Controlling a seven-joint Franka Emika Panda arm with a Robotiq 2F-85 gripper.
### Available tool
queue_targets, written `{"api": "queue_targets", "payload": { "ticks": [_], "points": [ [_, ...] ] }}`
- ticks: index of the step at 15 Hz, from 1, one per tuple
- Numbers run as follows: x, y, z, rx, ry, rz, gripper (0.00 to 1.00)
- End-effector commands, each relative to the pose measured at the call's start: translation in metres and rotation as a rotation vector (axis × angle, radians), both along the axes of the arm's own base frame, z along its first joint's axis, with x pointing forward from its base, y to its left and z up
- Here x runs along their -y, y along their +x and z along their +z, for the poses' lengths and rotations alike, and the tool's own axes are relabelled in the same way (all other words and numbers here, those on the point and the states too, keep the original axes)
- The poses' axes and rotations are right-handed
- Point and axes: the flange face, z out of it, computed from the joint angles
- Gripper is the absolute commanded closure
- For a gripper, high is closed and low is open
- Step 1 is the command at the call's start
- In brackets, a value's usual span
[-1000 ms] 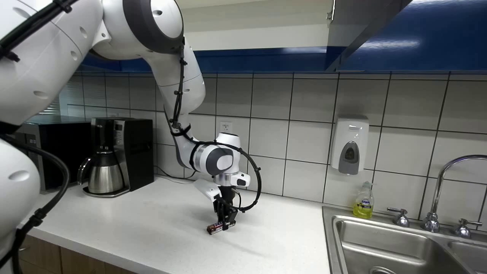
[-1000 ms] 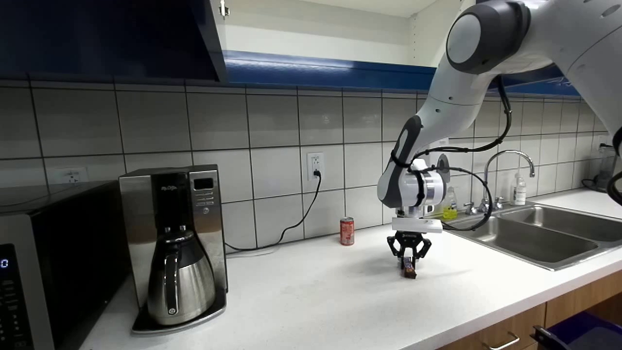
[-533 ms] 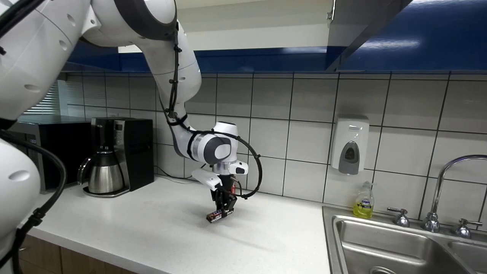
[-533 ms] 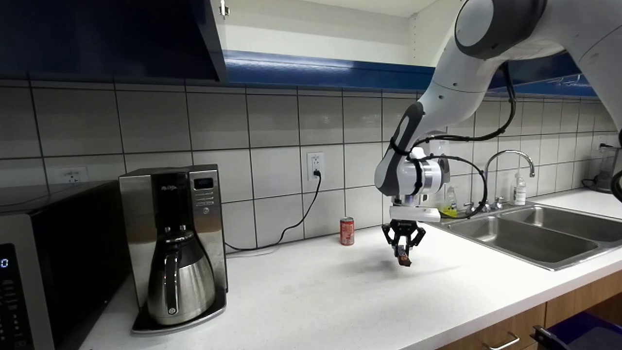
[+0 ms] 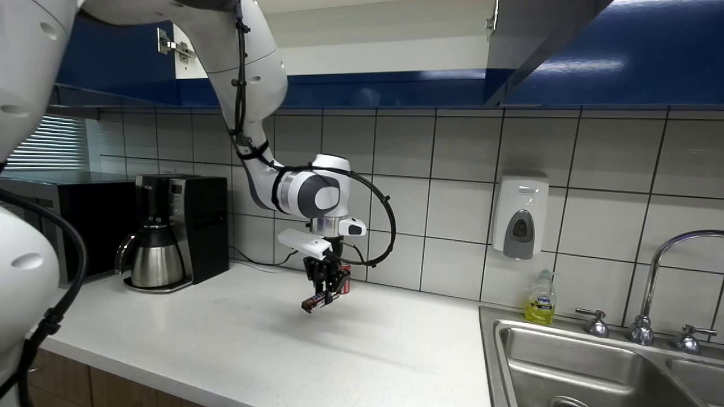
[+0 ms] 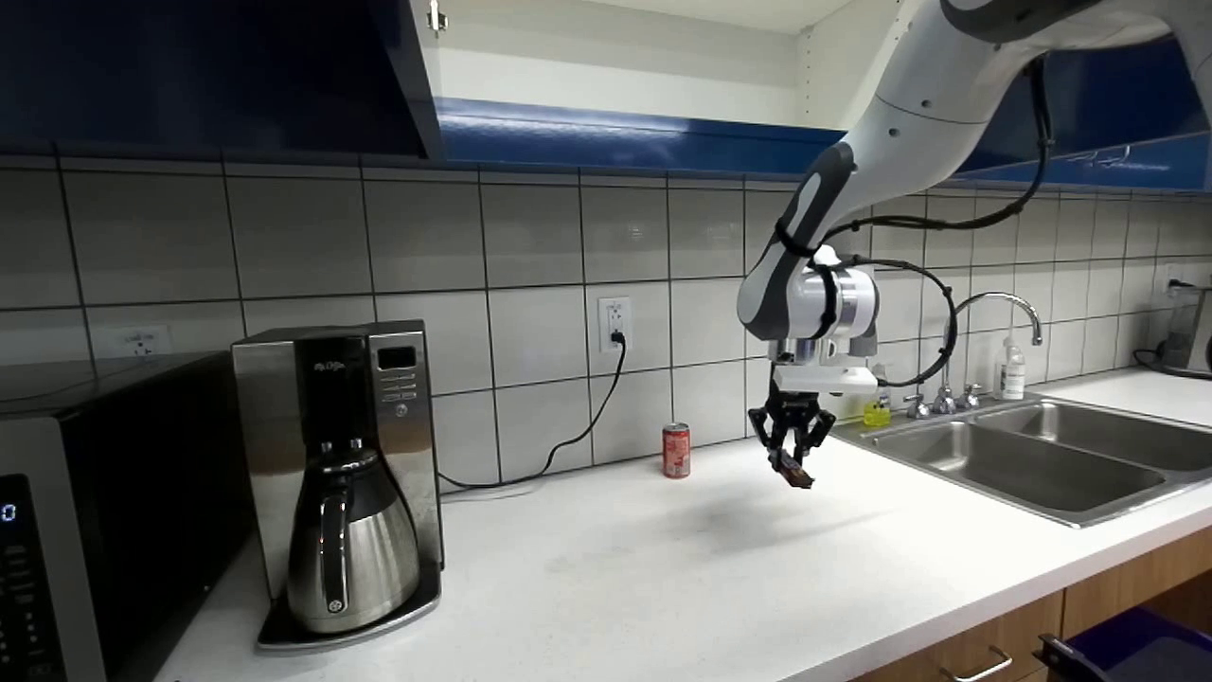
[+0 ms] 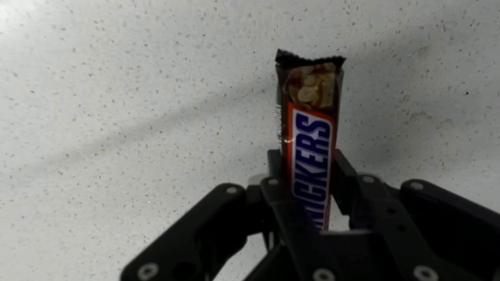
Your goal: Put the brown packet in the open cabinet.
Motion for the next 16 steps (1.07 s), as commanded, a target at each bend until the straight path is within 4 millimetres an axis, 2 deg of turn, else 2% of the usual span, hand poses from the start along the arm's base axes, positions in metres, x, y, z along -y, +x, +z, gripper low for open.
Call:
{"api": "queue_targets", "payload": {
  "ticks": [1,6,9,12,16],
  "points": [
    [-0.004,-0.025,0.024,-0.013,-0.008,0.076,0.92],
    [-0.019,-0.056,0.044,-0.03,-0.047,0.164,0.92],
    [-0.031,-0.078,0.062,-0.021,-0.065,0.208,0.92],
    [-0.04,-0.099,0.089,0.001,-0.076,0.24,0.92],
    [-0.047,-0.126,0.143,0.065,-0.077,0.259,0.92]
  ]
}}
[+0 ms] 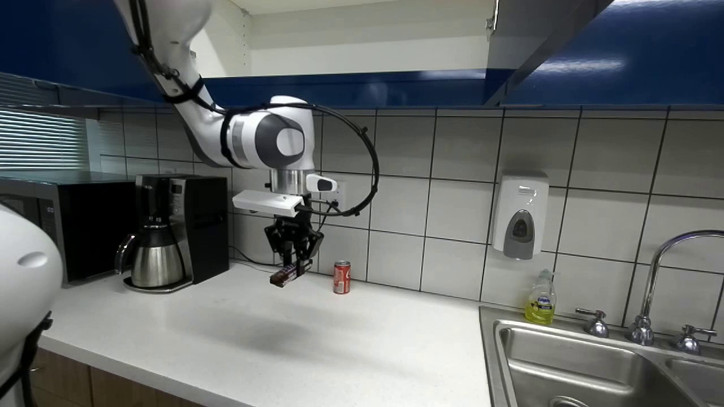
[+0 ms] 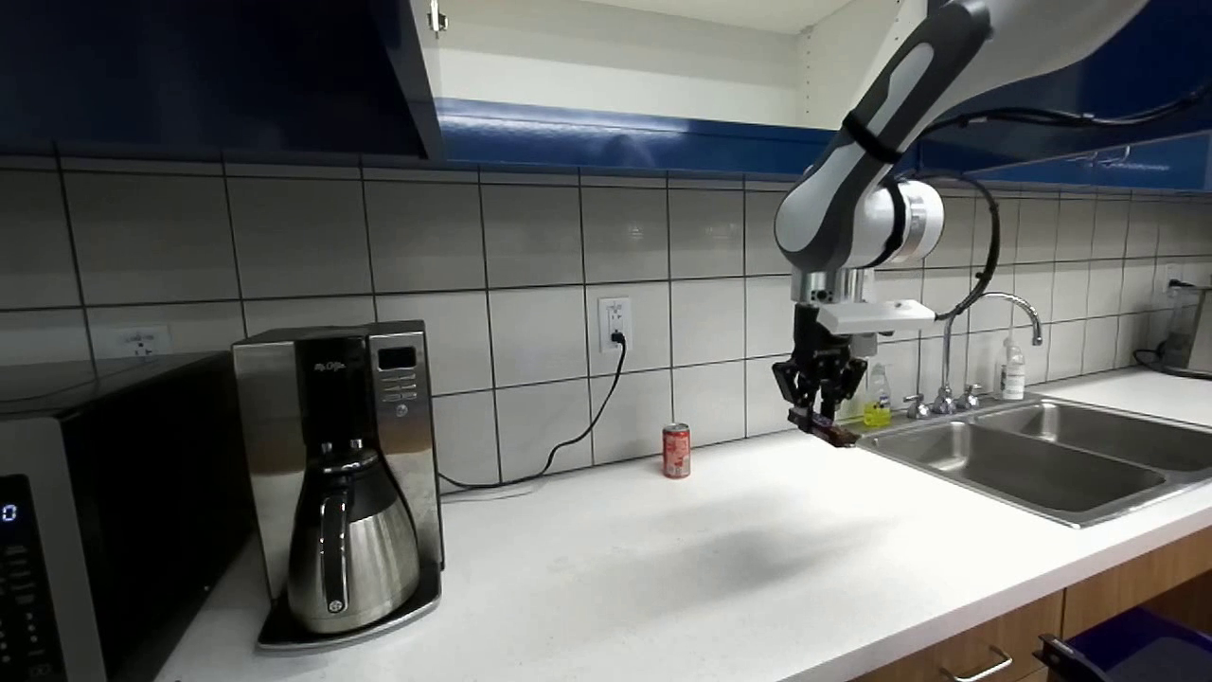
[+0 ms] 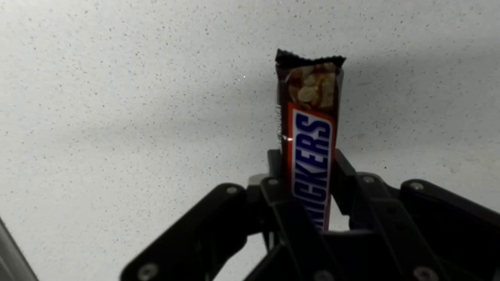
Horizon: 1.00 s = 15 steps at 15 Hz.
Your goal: Put the brown packet in the open cabinet.
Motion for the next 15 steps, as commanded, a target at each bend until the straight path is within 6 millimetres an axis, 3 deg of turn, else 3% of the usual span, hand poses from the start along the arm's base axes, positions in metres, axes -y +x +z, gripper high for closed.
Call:
{"api": "queue_targets", "payload": {
  "ticks": [1,9,15],
  "points": [
    [-0.006,-0.035,0.057,0.055,-0.003,0.044,0.92],
    [-0.013,-0.081,0.223,0.233,0.0,0.11,0.92],
    [-0.025,-0.095,0.316,0.35,-0.005,0.148,0.92]
  ]
}}
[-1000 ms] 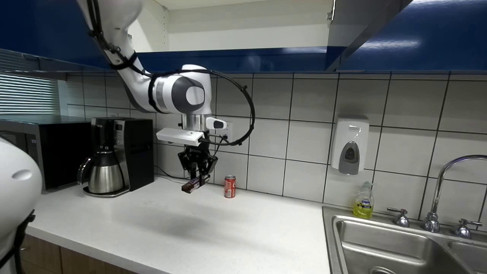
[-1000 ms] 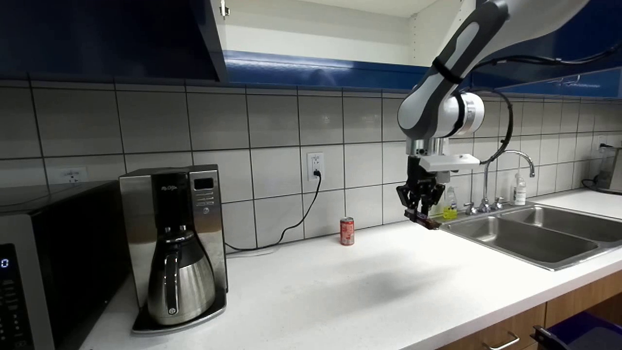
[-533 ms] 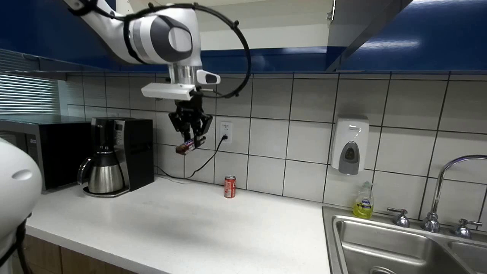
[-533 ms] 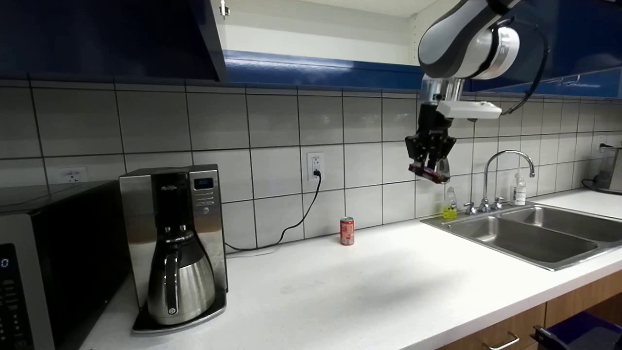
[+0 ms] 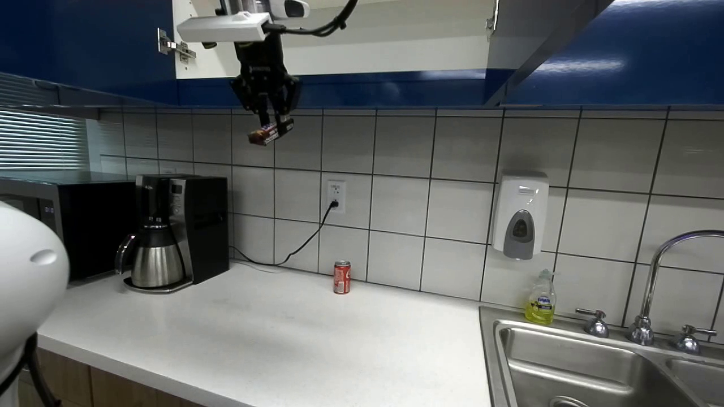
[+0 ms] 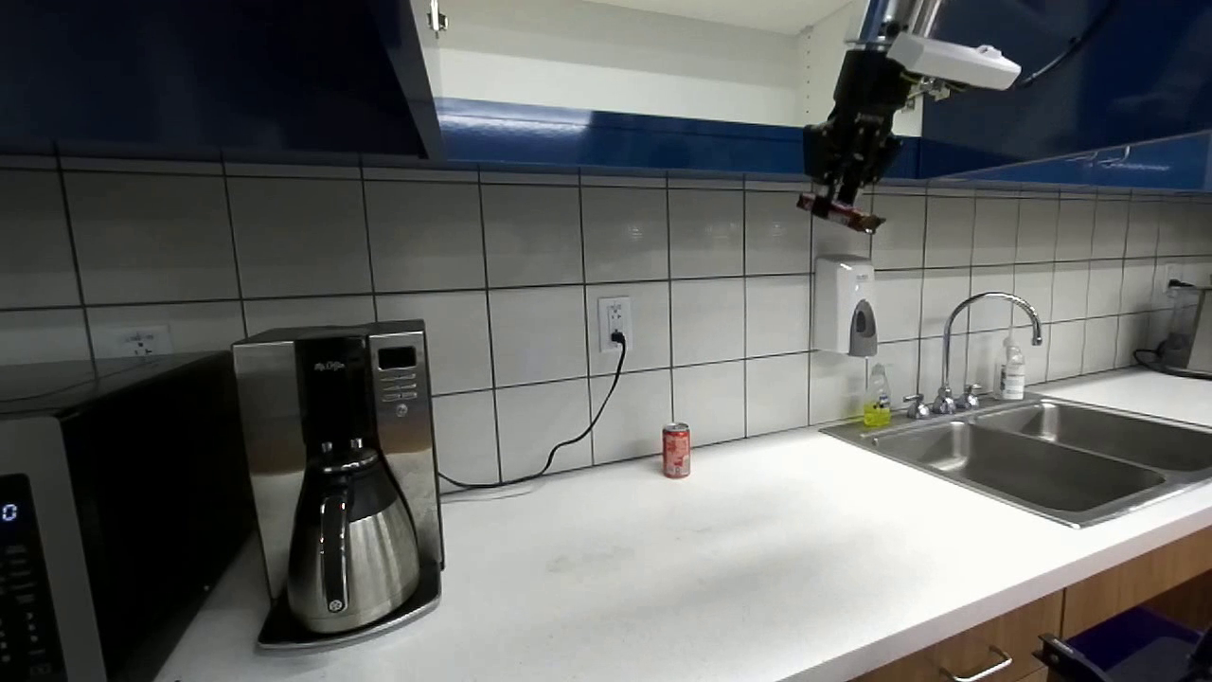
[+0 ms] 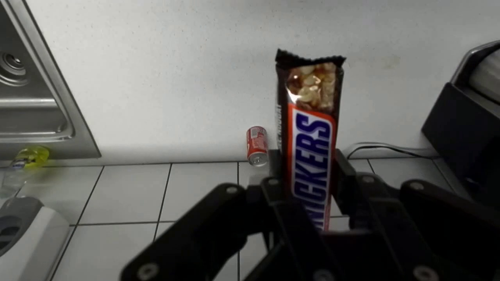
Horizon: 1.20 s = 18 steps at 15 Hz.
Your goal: Put the brown packet in the open cabinet.
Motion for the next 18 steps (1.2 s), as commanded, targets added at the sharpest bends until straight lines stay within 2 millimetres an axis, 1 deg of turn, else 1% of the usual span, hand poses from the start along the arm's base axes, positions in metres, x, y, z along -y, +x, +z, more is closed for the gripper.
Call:
{"api": "queue_targets", "payload": {
  "ticks": [1,6,8,10,13,18],
  "points": [
    [-0.006,-0.002,0.052,0.048,0.001,0.038,0.92],
    [-0.009,0.0,0.11,0.122,0.001,0.044,0.92],
    [-0.012,0.003,0.127,0.137,0.003,0.046,0.92],
    [-0.015,0.01,0.144,0.148,0.007,0.05,0.92],
    [-0.02,0.027,0.164,0.15,0.009,0.055,0.92],
    [-0.028,0.06,0.185,0.134,0.004,0.052,0.92]
  ]
}}
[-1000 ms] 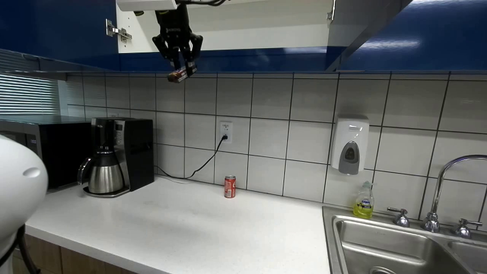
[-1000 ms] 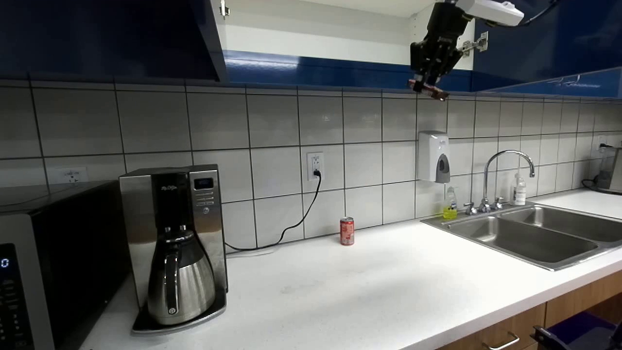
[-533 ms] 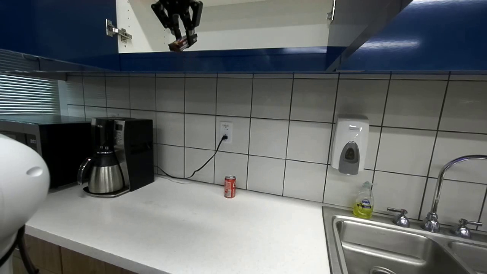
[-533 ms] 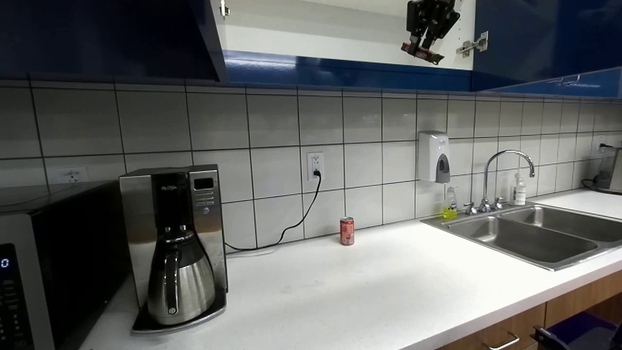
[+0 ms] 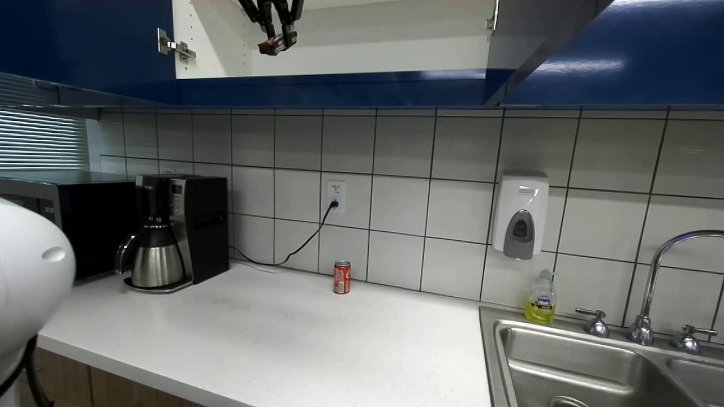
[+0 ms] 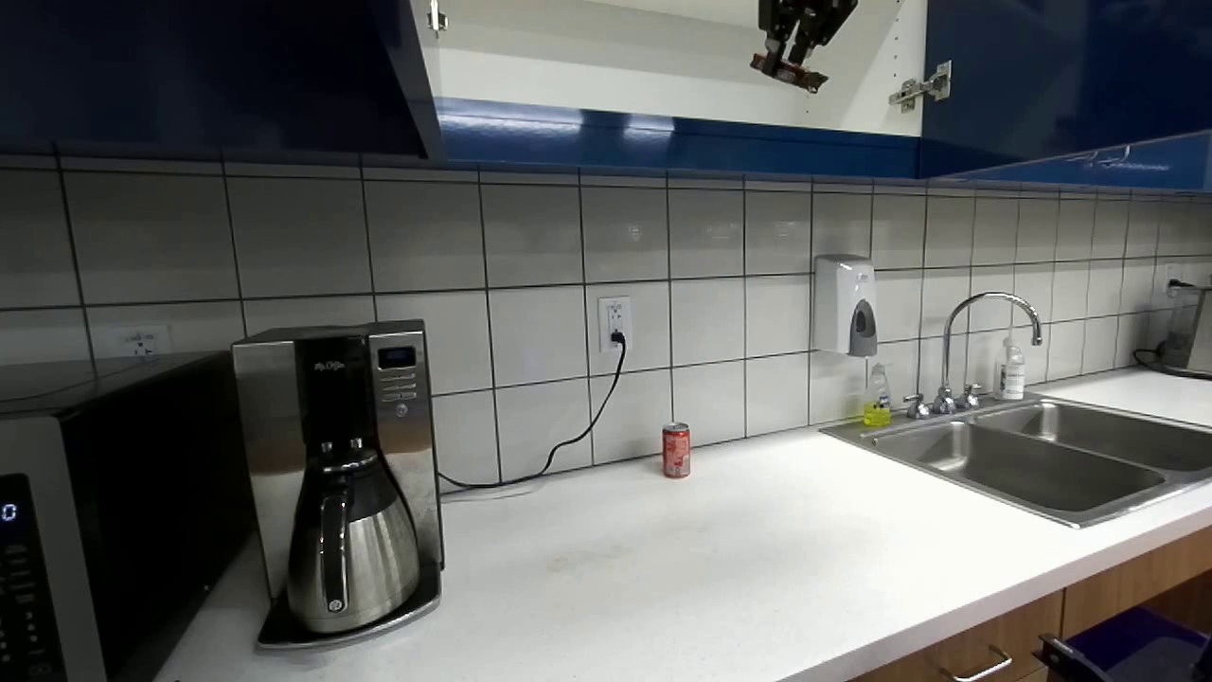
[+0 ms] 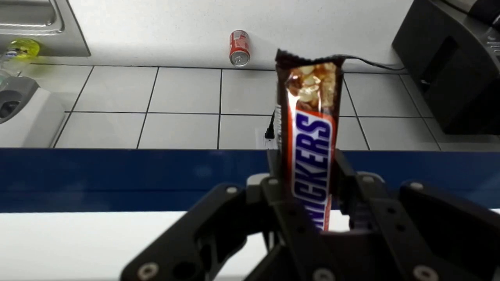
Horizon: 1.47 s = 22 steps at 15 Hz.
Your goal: Put the brown packet in the open cabinet.
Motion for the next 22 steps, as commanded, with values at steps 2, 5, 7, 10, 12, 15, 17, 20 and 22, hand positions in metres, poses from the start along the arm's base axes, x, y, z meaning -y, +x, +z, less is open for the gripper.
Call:
{"api": "queue_targets", "payload": {
  "ticks": [2,5,7,10,12,15,17,20,22],
  "points": [
    [-0.009,0.037,0.024,-0.04,0.006,0.009,0.92],
    [-0.011,0.057,0.033,-0.054,0.005,0.002,0.92],
    [-0.012,0.072,0.037,-0.056,0.002,-0.006,0.92],
    [-0.014,0.092,0.041,-0.055,0.0,-0.022,0.92],
    [-0.013,0.105,0.042,-0.05,0.0,-0.031,0.92],
    [-0.011,0.121,0.043,-0.048,0.002,-0.045,0.92],
    [-0.01,0.129,0.042,-0.049,0.001,-0.056,0.92],
    [-0.008,0.141,0.04,-0.057,-0.001,-0.072,0.92],
    [-0.008,0.15,0.038,-0.059,-0.002,-0.082,0.92]
  ]
}}
